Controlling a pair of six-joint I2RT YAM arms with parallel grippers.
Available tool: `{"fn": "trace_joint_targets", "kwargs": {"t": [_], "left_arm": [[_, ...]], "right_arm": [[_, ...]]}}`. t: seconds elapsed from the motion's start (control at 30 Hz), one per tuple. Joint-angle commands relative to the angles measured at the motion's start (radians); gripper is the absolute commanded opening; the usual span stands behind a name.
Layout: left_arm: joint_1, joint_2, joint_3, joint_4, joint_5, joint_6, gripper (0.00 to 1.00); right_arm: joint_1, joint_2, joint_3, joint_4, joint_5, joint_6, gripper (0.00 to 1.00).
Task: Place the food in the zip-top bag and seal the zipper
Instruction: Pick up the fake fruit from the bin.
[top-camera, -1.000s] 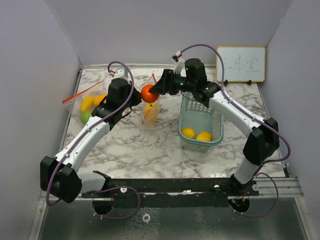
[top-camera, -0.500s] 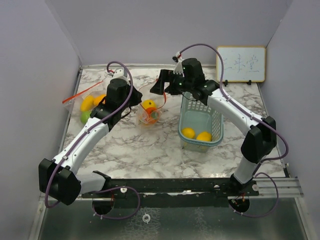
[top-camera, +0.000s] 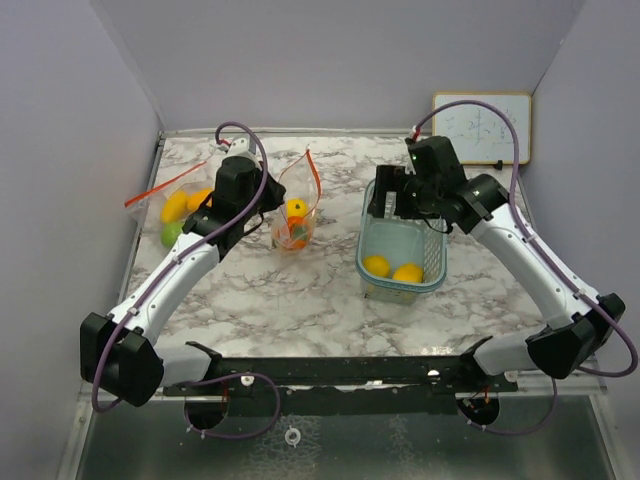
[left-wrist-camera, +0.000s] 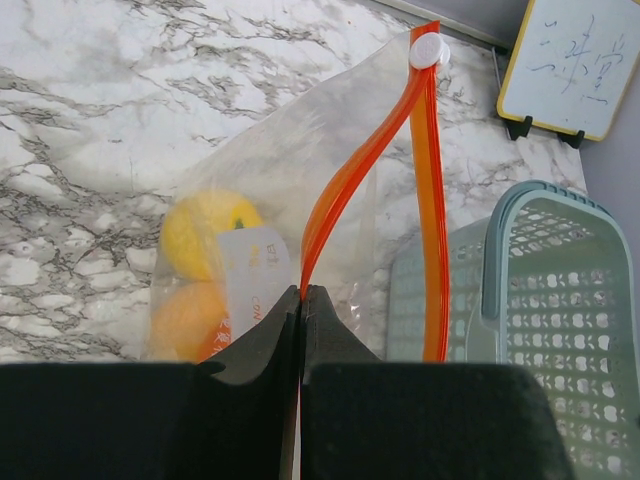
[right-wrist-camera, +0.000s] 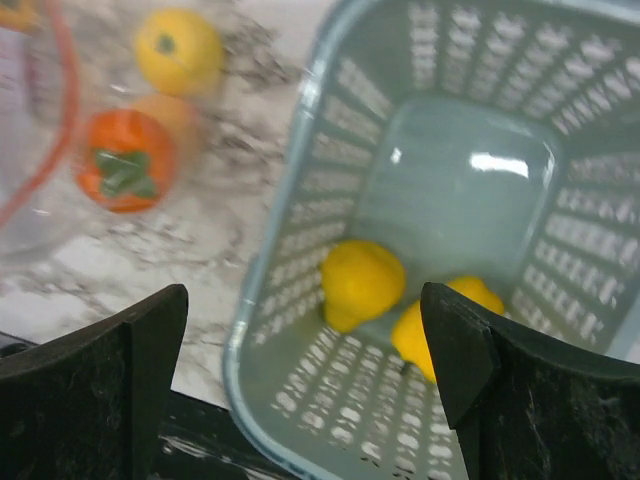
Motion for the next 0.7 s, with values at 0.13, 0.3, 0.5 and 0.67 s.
{"fn": "trace_joint_targets", "kwargs": {"t": [0.13, 0.3, 0.5, 0.67], "left_arm": [[0.004, 0.019, 0.016, 0.028, 0.032, -0.004, 0.0], [0.004, 0.015, 0.028, 0.012, 0.025, 0.009, 0.0], [0.004, 0.012, 0.032, 0.004, 0.008, 0.026, 0.0], [0.004, 0.01, 0.023, 0.003, 0.012, 0.022, 0.0]], "right_arm": [[-0.015, 0.096, -0.159, -0.231, 0.081, 0.03, 0.96], [-0.021, 0.131, -0.257, -0.212, 0.057, 0.03, 0.95], [-0.022, 0.165, -0.359, -0.197, 0.032, 0.043, 0.96], [-0.022, 0.19, -0.441, -0.146, 0.011, 0.047, 0.96]]}}
